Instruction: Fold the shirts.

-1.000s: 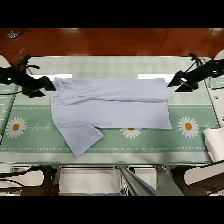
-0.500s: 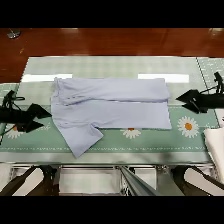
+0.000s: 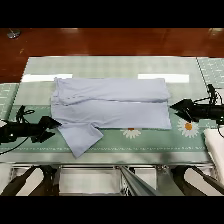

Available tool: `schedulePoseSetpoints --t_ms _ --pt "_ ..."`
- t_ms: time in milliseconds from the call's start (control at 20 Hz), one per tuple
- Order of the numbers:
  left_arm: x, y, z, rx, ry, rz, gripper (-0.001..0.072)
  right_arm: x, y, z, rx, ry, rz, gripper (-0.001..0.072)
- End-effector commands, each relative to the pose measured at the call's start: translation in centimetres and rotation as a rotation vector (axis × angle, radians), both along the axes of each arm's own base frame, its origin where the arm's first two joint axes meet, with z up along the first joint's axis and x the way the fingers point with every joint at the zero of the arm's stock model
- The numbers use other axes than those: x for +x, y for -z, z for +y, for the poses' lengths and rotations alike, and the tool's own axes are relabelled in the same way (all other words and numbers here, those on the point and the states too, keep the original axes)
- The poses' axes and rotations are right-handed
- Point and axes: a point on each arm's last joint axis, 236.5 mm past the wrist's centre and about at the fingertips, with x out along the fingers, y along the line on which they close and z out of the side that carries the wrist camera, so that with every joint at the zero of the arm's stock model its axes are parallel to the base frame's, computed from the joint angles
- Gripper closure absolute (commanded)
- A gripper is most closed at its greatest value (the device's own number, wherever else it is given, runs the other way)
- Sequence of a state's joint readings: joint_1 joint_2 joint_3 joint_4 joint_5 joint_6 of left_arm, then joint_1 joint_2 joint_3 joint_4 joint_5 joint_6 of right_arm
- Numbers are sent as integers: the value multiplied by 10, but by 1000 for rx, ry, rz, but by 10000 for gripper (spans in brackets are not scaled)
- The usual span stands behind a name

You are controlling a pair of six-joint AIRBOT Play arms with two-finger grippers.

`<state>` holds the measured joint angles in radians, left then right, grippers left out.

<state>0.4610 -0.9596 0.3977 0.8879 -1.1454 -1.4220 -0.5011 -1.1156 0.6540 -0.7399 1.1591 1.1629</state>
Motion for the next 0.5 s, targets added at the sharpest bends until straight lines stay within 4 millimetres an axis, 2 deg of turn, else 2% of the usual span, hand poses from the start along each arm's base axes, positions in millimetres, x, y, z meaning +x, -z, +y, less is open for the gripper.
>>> schedulePoseSetpoints --t_ms 0,150,300,350,400,450 --pt "-1 15 -18 -6 45 -16 5 -4 0 5 18 -10 9 80" --pt "9 16 -39 0 98 -77 6 -3 0 2 18 12 18 80" --pt "10 9 -65 -20 217 -144 9 2 8 -17 -17 115 53 79" --pt "8 10 -66 -21 227 -139 130 -2 12 -27 -38 136 77 79" --pt "6 9 -66 -27 232 -132 583 -13 19 -37 -65 143 122 80" --pt "4 7 -67 -41 231 -128 686 -30 26 -42 -76 145 194 79"
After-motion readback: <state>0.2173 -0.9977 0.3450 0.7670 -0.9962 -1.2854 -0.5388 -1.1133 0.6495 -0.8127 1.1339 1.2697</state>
